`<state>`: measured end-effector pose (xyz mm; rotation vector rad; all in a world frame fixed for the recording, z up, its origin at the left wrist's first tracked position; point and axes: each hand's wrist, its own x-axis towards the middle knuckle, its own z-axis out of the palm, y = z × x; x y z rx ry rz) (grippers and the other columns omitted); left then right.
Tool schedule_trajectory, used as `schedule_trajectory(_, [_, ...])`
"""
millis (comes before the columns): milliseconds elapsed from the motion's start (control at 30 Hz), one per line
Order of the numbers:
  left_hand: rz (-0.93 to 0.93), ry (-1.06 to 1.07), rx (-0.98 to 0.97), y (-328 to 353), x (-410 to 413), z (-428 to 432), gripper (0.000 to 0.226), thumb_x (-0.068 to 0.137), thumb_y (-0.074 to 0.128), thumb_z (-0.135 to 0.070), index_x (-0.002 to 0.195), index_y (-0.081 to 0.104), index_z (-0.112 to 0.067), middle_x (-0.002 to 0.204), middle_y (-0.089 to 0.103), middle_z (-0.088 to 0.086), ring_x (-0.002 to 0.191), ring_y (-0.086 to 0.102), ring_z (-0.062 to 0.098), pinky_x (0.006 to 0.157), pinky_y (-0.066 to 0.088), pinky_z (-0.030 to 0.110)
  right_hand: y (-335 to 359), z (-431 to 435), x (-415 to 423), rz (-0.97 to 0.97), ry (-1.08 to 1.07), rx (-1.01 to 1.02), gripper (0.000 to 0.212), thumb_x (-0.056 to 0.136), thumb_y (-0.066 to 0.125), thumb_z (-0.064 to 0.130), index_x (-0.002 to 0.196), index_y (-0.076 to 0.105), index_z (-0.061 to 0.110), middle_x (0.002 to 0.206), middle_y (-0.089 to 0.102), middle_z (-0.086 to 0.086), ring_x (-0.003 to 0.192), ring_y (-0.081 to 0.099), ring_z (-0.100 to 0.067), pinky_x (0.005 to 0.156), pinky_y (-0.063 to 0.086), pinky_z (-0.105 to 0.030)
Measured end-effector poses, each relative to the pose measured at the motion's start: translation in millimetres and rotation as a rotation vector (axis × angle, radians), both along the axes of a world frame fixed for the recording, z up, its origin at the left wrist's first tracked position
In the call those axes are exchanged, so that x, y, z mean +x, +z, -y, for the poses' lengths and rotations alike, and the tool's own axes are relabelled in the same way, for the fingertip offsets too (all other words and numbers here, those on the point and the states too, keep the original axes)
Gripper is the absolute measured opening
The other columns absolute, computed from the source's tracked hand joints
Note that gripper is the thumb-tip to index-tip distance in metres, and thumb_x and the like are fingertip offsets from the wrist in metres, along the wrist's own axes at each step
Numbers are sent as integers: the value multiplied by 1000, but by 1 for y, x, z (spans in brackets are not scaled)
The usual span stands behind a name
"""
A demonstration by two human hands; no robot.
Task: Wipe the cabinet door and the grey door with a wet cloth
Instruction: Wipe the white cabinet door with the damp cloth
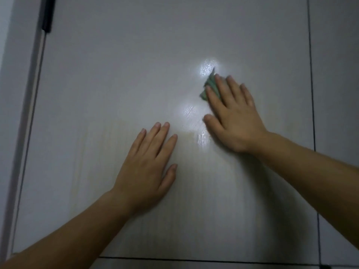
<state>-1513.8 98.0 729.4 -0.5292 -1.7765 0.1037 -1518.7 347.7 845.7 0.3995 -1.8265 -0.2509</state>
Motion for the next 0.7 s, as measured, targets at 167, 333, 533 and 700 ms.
schedule_trajectory(167, [-13,-16,-37,4,1,-24,64,100,38,-41,156,38,-9,167,25,15,157,18,29,126,18,52,-24,-29,-3,16,-12,307,65,104,23,54,163,10,28,171,-1,0,157,-7,-24,127,-1,-47])
schedule_trajectory(333, [-8,-29,-71,10,1,-44,64,100,38,-41,156,38,-10,167,24,14,157,17,29,126,18,52,21,-43,-4,24,25,-219,68,102,17,55,163,4,29,171,-7,0,157,-10,-24,126,-5,-49])
schedule_trajectory(533, [10,-2,-68,10,-3,-59,63,101,35,-43,158,35,-15,168,22,13,157,16,28,126,19,52,-26,-63,2,91,20,146,68,101,17,58,162,4,31,170,-9,4,156,-14,-20,126,-8,-43])
schedule_trajectory(700, [42,34,-2,6,-3,-71,63,102,30,-46,159,34,-17,169,20,13,158,13,30,126,17,55,15,-94,-3,55,4,-334,69,101,13,57,162,0,29,170,-11,-1,156,-13,-24,125,-8,-49])
